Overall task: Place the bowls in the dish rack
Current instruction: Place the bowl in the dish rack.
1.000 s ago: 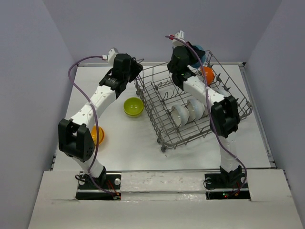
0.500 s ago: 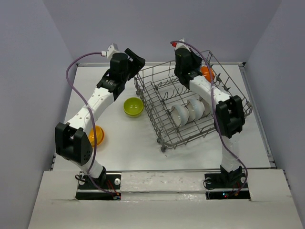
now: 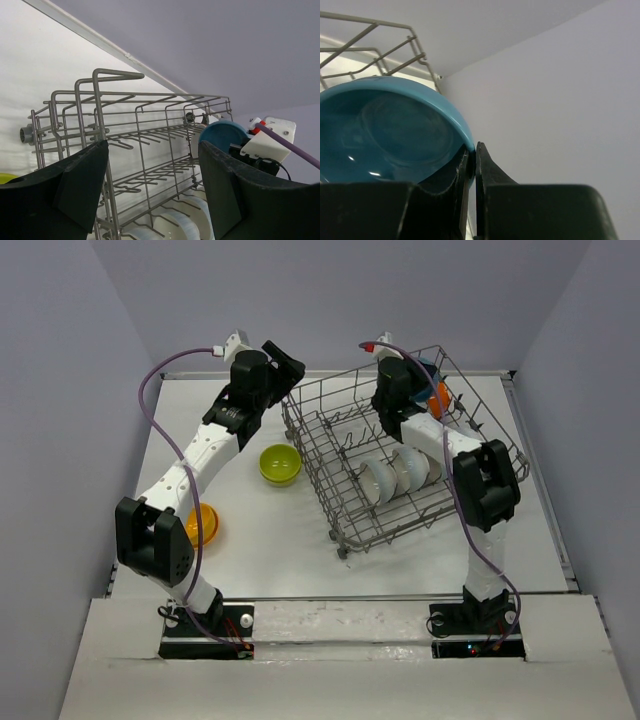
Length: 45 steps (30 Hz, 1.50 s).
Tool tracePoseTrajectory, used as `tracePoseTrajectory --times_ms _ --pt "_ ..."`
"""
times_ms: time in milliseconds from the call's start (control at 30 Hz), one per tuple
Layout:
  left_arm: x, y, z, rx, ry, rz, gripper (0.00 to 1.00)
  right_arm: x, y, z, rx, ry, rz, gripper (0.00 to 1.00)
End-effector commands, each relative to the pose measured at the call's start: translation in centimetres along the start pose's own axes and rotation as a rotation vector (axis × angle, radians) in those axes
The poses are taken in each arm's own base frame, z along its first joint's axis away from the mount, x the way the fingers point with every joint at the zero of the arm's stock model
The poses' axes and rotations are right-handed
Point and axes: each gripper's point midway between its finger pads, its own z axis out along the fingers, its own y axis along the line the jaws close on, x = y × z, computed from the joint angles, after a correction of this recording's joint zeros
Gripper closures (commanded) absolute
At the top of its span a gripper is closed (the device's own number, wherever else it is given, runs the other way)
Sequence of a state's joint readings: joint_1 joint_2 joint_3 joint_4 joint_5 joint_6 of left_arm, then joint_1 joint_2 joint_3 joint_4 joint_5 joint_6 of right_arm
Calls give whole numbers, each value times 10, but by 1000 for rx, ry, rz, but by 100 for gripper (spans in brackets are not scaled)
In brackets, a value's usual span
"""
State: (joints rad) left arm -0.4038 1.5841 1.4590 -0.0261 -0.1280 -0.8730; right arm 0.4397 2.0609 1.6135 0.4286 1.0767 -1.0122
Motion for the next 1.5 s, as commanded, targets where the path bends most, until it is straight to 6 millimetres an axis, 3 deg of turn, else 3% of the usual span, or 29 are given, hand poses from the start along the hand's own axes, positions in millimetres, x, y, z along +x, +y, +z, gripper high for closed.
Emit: tracePoseTrajectory --times_ms 0,433,800,1467 --pt "-16 -21 -9 77 -42 5 18 -20 -70 -14 130 -41 136 99" --pt "-14 -20 -10 78 -39 9 18 -18 -37 -28 97 -62 40 99" --pt "-11 -19 -10 81 -32 6 18 -10 -16 -25 88 -44 -22 99" --pt "-11 -16 -8 80 -41 8 18 -6 0 -19 127 -5 -49 99"
